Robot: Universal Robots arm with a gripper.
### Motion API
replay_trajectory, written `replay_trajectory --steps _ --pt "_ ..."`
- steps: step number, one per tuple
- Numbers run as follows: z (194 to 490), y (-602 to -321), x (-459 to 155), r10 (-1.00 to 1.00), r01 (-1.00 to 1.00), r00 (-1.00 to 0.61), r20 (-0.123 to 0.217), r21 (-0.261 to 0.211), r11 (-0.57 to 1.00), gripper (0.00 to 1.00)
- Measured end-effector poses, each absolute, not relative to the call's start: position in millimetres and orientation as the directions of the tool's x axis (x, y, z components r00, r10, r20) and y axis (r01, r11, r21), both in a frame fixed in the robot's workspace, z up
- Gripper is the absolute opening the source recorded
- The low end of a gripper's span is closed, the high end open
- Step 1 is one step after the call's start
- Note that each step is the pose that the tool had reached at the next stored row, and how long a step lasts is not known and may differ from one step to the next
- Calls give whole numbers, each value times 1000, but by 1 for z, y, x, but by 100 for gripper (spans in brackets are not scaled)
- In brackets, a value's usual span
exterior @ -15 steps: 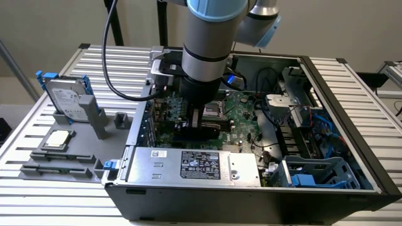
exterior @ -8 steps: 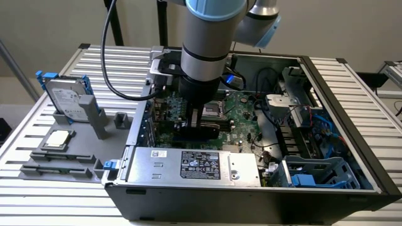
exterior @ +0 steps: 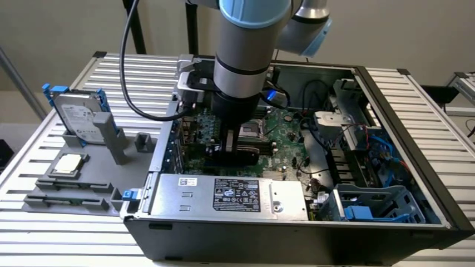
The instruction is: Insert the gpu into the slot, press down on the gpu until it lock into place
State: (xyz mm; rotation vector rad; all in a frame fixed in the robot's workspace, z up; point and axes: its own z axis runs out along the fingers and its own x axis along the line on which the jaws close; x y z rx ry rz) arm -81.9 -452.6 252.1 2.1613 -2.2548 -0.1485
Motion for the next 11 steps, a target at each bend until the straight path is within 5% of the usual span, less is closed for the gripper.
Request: replay_trajectory --steps 11 --pt "246 -453 -82 -998 -996 -44 -54 79 40 26"
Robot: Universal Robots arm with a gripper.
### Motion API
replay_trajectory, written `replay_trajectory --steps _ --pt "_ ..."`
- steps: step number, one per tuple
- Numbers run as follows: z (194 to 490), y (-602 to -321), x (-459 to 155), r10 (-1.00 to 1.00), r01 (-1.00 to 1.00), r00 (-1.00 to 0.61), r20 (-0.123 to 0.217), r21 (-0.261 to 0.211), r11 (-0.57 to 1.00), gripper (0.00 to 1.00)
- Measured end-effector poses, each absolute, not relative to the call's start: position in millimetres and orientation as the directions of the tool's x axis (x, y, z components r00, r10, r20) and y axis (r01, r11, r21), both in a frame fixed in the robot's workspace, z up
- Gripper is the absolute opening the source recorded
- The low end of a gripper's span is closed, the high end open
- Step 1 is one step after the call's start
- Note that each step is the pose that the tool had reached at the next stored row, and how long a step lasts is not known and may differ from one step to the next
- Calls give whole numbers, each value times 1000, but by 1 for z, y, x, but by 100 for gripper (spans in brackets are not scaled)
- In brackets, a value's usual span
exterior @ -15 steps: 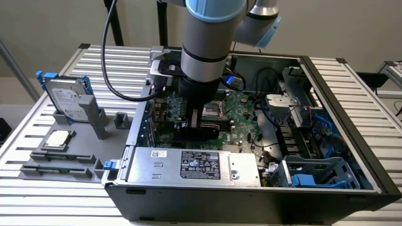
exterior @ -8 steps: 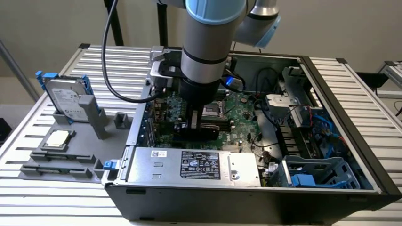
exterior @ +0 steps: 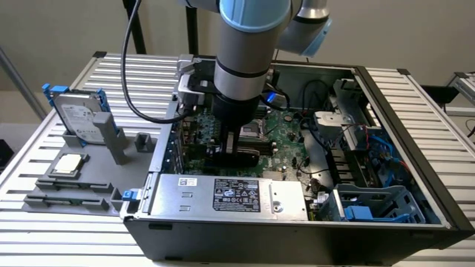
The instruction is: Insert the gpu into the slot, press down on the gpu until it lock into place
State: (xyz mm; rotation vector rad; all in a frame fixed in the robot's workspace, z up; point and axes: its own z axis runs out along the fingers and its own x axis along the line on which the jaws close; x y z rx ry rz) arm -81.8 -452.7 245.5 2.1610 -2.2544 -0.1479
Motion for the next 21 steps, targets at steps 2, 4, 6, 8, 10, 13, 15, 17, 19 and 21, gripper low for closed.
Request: replay_trajectory --steps 2,4,6,8,10,13,15,17,19,21 --pt "244 -453 -82 -998 -996 -44 -55 79 40 26" --pt "244 -453 -82 -997 -996 -45 -55 79 40 26" --pt "246 -452 -82 -997 -996 -45 -58 80 40 27" --pt "252 -453 -82 -997 -996 -45 -55 82 40 27" --pt "260 -453 -82 -997 -996 -45 -55 84 40 33" --pt "274 -453 -82 -997 -996 -45 -55 85 40 33" --pt "282 -453 -82 -997 -996 -45 -55 85 40 33" --pt "290 -453 -82 -997 -996 -45 -55 86 40 31" --pt "294 -453 -82 -997 -996 -45 -55 86 40 25" --pt "294 -453 -83 -997 -996 -45 -55 86 40 18"
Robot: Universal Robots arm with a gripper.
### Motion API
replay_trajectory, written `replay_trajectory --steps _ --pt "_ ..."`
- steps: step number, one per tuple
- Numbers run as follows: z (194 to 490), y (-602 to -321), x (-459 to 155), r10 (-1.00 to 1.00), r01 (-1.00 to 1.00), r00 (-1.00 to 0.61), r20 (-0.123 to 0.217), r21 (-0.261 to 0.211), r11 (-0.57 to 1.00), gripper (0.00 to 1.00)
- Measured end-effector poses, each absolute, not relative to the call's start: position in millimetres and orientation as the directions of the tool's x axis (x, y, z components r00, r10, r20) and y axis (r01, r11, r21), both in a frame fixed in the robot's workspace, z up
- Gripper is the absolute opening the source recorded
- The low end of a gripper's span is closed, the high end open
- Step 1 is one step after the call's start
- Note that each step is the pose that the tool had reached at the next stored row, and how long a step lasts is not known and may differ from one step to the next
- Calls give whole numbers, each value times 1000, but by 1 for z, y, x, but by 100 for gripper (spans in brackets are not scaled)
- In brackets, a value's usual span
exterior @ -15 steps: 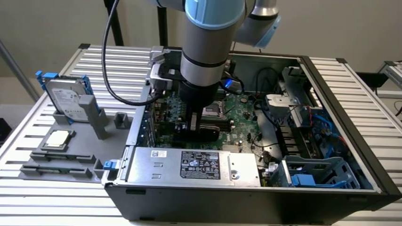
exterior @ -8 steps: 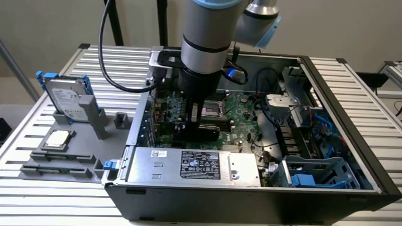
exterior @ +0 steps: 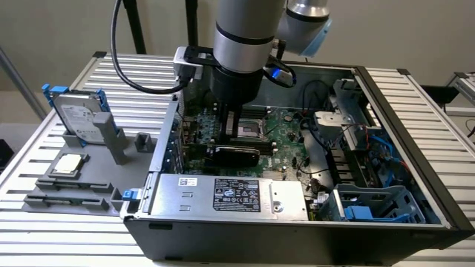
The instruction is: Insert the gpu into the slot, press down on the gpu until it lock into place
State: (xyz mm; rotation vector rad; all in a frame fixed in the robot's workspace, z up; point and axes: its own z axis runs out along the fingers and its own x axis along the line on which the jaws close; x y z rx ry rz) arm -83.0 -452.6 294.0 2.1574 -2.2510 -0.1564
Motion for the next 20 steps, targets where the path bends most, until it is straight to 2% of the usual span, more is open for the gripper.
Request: replay_trajectory --steps 1,3,11,13,20 --pt "294 -453 -84 -997 -995 -45 -55 86 40 13" --pt "294 -453 -87 -998 -995 -45 -55 86 40 11" --pt "296 -453 -106 -997 -995 -46 -55 90 41 11" --pt "296 -453 -109 -997 -993 -47 -54 108 41 11" --pt "296 -453 -115 -997 -976 -52 -48 216 41 11"
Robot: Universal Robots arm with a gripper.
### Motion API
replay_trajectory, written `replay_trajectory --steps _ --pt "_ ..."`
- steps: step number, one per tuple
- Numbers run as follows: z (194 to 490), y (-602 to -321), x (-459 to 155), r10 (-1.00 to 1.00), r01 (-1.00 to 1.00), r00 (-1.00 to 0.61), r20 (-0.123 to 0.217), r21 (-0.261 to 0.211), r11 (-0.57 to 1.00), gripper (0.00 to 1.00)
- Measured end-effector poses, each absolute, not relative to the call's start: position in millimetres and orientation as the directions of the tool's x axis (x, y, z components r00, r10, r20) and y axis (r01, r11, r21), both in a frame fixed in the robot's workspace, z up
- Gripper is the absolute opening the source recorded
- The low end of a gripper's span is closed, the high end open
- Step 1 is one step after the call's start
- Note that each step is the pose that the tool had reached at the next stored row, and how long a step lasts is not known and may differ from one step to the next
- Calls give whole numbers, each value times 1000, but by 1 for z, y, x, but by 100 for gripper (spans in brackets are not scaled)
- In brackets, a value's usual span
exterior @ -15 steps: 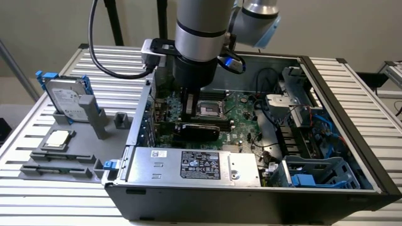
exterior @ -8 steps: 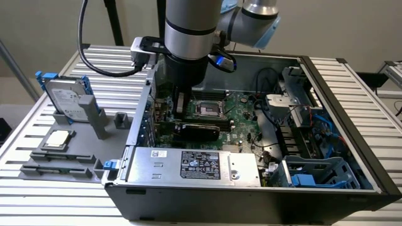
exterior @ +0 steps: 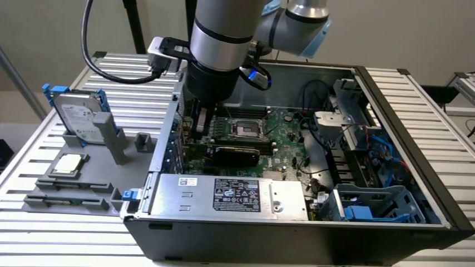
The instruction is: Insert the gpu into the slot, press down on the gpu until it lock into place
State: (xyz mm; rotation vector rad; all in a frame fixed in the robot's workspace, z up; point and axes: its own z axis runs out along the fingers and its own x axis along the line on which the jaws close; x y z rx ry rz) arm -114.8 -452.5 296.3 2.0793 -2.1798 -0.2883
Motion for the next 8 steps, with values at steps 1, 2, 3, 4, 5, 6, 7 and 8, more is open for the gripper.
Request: replay_trajectory --steps 1,2,3,4,5,6,7,8 --pt "296 -453 -115 -998 -974 -53 -45 223 41 11" --pt "296 -453 -116 -998 -973 -53 -42 228 42 11" --pt "296 -453 -116 -998 -972 -53 -37 230 43 11" --pt "296 -453 -116 -998 -971 -53 -33 233 44 11" --pt "296 -453 -116 -998 -971 -53 -29 237 45 11" --pt "296 -453 -116 -998 -969 -55 -26 241 47 11" --pt "296 -453 -116 -998 -968 -59 -24 247 51 11" --pt "296 -453 -116 -998 -966 -62 -23 252 55 11"
